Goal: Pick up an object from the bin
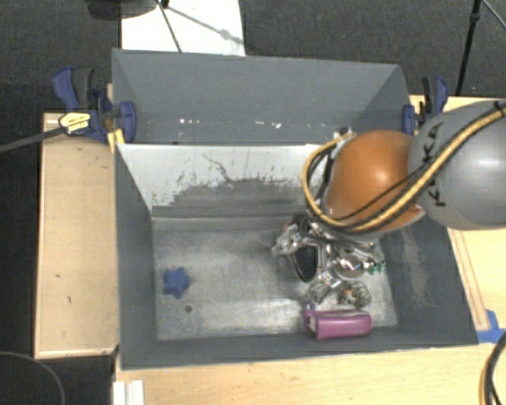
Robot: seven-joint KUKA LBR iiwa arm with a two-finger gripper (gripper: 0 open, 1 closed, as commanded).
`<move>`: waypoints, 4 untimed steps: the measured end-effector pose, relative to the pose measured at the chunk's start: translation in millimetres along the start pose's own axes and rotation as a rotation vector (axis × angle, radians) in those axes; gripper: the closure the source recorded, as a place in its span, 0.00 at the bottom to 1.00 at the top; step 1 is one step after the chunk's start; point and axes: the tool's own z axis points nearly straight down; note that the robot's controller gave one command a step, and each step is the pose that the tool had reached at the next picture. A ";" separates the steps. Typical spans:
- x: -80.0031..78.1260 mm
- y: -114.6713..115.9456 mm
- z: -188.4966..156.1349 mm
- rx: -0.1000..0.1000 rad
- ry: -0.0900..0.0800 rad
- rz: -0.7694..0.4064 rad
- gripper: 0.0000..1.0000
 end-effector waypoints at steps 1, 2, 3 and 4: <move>-21.5 -15.1 -33.4 -0.002 -0.003 0.346 0.00; -23.9 -29.2 21.0 -0.003 -0.005 0.413 0.00; -24.8 -29.0 18.1 -0.003 -0.007 0.414 1.00; -24.1 -3.7 -102.6 -0.003 -0.004 0.449 1.00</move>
Offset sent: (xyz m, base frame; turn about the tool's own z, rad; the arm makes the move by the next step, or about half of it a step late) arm 0.0241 -0.0025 0.0319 0.3444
